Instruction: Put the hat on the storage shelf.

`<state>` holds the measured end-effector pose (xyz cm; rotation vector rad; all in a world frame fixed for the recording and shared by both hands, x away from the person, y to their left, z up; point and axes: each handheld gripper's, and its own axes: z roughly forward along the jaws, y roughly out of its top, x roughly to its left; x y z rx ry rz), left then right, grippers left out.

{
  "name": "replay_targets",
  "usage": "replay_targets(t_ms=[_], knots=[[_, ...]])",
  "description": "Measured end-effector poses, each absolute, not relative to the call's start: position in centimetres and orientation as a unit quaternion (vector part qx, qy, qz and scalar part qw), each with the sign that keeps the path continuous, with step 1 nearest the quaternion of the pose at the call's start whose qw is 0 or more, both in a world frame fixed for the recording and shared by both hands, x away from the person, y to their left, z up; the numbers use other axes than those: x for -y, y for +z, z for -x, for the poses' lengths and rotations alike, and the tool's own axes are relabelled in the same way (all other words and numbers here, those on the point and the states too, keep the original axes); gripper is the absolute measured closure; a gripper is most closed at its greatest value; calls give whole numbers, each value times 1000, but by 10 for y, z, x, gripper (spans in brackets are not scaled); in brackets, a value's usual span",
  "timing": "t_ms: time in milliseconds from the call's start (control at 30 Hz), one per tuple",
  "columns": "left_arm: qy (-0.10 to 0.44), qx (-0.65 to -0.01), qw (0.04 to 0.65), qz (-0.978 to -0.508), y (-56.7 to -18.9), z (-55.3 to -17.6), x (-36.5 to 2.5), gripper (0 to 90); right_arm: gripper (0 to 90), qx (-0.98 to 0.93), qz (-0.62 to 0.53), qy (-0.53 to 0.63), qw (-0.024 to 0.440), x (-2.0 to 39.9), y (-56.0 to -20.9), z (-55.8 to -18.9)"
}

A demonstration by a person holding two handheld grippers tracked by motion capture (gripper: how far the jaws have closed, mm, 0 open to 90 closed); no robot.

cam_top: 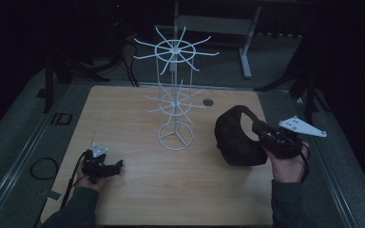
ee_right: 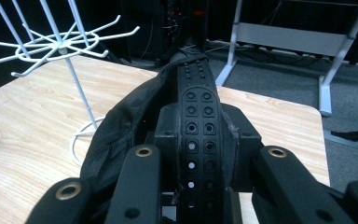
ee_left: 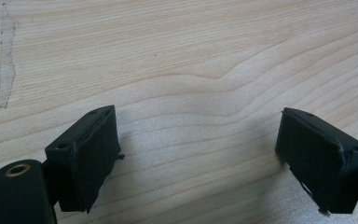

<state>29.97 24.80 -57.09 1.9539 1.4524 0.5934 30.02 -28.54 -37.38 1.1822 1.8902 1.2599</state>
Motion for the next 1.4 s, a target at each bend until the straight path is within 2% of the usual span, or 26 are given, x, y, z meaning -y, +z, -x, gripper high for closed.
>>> replay_targets(t_ms=[1400], knots=[[225,-550,312,-741,-571,-300,-248,136,707,-760,-361,489,229,284,-336,-313]])
